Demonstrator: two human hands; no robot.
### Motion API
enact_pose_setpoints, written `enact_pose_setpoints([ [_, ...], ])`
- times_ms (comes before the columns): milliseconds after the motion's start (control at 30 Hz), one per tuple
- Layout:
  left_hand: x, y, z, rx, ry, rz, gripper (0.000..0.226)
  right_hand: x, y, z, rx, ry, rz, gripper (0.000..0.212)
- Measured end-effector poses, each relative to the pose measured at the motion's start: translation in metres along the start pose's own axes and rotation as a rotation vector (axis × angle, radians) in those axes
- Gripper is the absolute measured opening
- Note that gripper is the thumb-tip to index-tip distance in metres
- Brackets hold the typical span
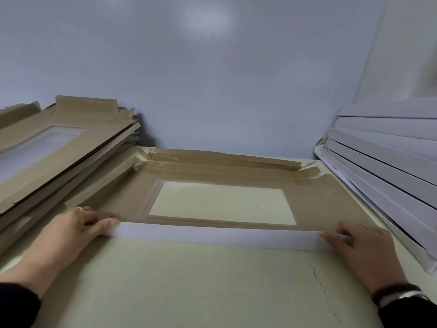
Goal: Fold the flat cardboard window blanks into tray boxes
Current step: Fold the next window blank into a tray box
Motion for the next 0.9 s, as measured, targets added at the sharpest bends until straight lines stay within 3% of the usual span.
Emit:
enact_pose_setpoints([
  [133, 0.005, -0.007, 0.002, 0.155, -0.067, 0.017, 0.057, 0.004, -0.003, -0.004, -0.055, 0.008, -0.009, 0.044],
  [233, 0.006, -0.005, 0.001, 0.077, -0.028, 0.118, 0.062, 0.008, -0.011, -0.008, -0.066, 0.018, -0.053, 0.039],
  [367, 0.007, -0.005, -0.007, 0.115, -0.024, 0.192, 0.041, 0.013, -0.020, -0.018, -0.063, 0.094, -0.126, 0.022],
  [500, 0.004, -0.008, -0.010, 0.142, 0.005, 0.305, 0.032, 0.013, -0.028, -0.027, -0.100, 0.258, -0.223, 0.044],
  [567, 0.002, -0.030, -0.012, 0.137, -0.027, 0.162, 0.031, 0.012, -0.020, -0.030, -0.119, 0.299, -0.215, 0.048],
  [633, -0.005, -0.072, -0.024, 0.052, 0.012, -0.126, 0.041, 0.014, 0.001, -0.036, -0.160, 0.304, -0.082, 0.046],
  [700, -0.019, -0.116, -0.045, 0.004, 0.165, -0.291, 0.052, 0.008, 0.040, -0.040, -0.119, 0.279, 0.118, 0.065],
  [800, -0.031, -0.155, -0.081, 0.093, 0.350, -0.311, 0.049, -0.005, 0.103, -0.049, 0.001, 0.288, 0.395, 0.078],
  [900, -0.031, -0.172, -0.093, 0.163, 0.394, -0.293, 0.050, -0.016, 0.142, -0.069, -0.020, 0.393, 0.555, 0.051],
])
Point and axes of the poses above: each hand's wrist, its own x-axis towards the middle knuckle, its own z-axis out of the back of the hand, y = z × x, the point moved 5 cm from there along x, towards the middle knuckle, and after that the axes turned 2 degrees about y, right-handed, at the moved point
